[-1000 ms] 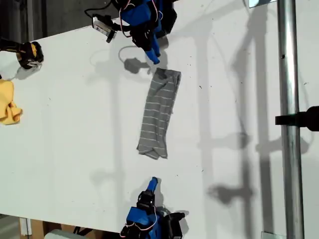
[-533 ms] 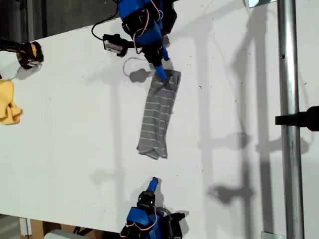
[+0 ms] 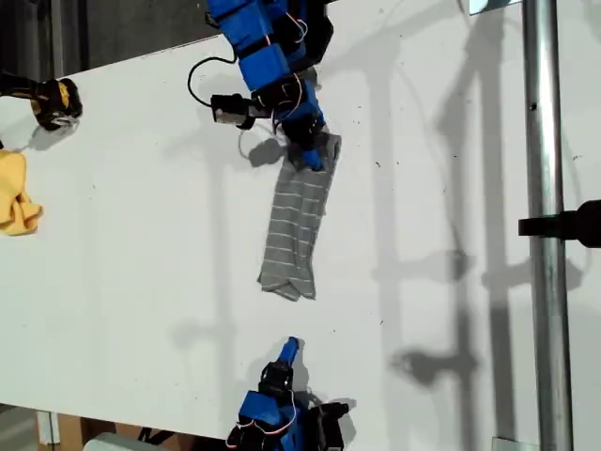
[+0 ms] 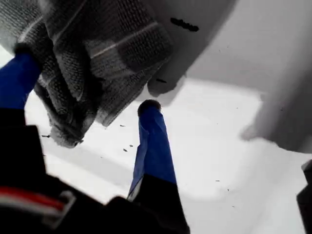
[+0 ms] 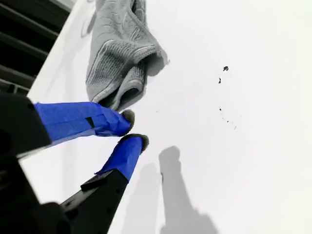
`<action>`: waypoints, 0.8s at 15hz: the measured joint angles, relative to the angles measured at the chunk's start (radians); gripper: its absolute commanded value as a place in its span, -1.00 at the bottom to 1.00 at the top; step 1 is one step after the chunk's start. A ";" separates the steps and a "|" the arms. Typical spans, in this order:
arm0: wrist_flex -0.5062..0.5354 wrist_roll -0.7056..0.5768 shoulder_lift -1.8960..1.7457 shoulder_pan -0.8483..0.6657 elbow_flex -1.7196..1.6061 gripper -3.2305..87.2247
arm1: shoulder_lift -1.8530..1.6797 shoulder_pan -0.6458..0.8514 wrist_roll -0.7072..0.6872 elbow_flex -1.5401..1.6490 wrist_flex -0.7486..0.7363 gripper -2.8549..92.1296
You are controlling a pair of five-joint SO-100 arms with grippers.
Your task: Grasp corners of a towel and fold twice.
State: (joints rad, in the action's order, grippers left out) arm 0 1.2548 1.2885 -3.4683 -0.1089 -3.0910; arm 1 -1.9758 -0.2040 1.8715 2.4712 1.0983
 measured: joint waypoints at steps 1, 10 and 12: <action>0.000 0.000 0.000 0.000 0.000 -0.81 | 0.041 0.029 -0.023 -0.014 -0.029 -0.09; 0.012 0.000 0.000 0.000 0.000 -0.82 | 0.189 0.285 -0.341 -0.193 0.005 -0.94; 0.012 0.000 0.000 0.000 0.000 -0.82 | -0.081 0.311 -0.337 -0.058 0.075 -0.94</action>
State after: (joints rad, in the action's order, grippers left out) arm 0 1.2671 1.2885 -3.4683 -0.1089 -3.0910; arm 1 -2.0571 0.1074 1.5340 2.4130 1.1735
